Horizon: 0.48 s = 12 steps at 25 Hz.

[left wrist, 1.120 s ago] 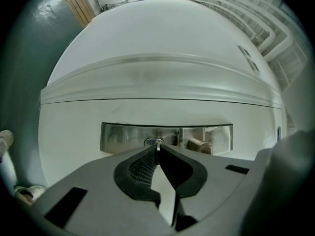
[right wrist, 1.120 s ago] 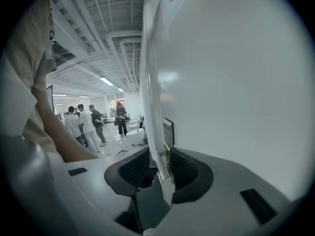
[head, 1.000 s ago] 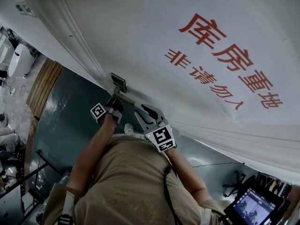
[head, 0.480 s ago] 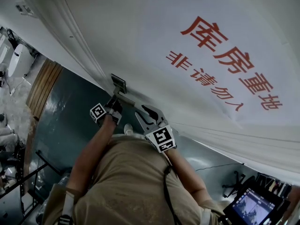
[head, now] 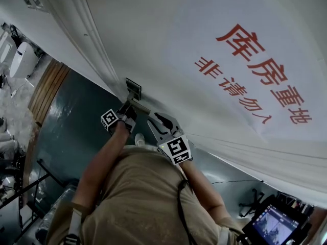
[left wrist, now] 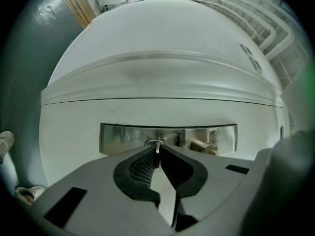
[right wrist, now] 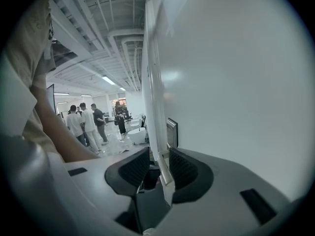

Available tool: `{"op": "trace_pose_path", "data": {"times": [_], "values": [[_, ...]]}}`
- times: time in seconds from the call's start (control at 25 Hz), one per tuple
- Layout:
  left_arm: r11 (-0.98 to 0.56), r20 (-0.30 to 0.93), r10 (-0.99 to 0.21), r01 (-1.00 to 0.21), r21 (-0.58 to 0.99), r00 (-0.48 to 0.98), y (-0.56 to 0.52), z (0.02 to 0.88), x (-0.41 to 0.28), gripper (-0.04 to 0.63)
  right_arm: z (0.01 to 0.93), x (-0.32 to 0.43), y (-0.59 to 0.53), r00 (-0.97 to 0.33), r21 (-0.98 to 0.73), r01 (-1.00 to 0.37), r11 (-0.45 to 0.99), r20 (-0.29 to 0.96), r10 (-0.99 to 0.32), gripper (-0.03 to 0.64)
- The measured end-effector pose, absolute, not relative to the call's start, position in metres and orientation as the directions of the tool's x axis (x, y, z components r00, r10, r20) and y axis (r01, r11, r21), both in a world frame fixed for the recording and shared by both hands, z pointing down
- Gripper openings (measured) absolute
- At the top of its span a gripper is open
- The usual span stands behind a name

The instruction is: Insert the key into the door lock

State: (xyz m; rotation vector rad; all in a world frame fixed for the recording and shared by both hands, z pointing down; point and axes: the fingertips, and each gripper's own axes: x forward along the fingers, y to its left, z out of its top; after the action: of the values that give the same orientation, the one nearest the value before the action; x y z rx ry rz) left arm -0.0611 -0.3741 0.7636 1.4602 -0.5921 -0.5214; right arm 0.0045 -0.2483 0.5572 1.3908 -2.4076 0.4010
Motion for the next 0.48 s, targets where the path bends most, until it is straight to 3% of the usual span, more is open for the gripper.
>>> {"op": "trace_pose_path", "data": {"times": [0.28,0.4,0.48], "values": [[-0.016,0.011,-0.640,-0.027,1.000,0.768,-0.377,0.751,-0.059,0.035,0.553,0.002,-0.249,-0.460,-0.074,-0.877,0.475,0.419,-0.783,0.135],[-0.059,-0.005,-0.613,-0.039,0.998,0.790,-0.379,0.743,-0.053,0.133,0.552,0.005,-0.250,-0.449,-0.070,-0.882,0.465,0.418,-0.790,0.135],[-0.058,0.005,-0.599,-0.049,0.997,0.801,-0.375,0.742,-0.054,0.147,0.552,0.007,-0.251,-0.443,-0.069,-0.886,0.459,0.418,-0.793,0.135]]}}
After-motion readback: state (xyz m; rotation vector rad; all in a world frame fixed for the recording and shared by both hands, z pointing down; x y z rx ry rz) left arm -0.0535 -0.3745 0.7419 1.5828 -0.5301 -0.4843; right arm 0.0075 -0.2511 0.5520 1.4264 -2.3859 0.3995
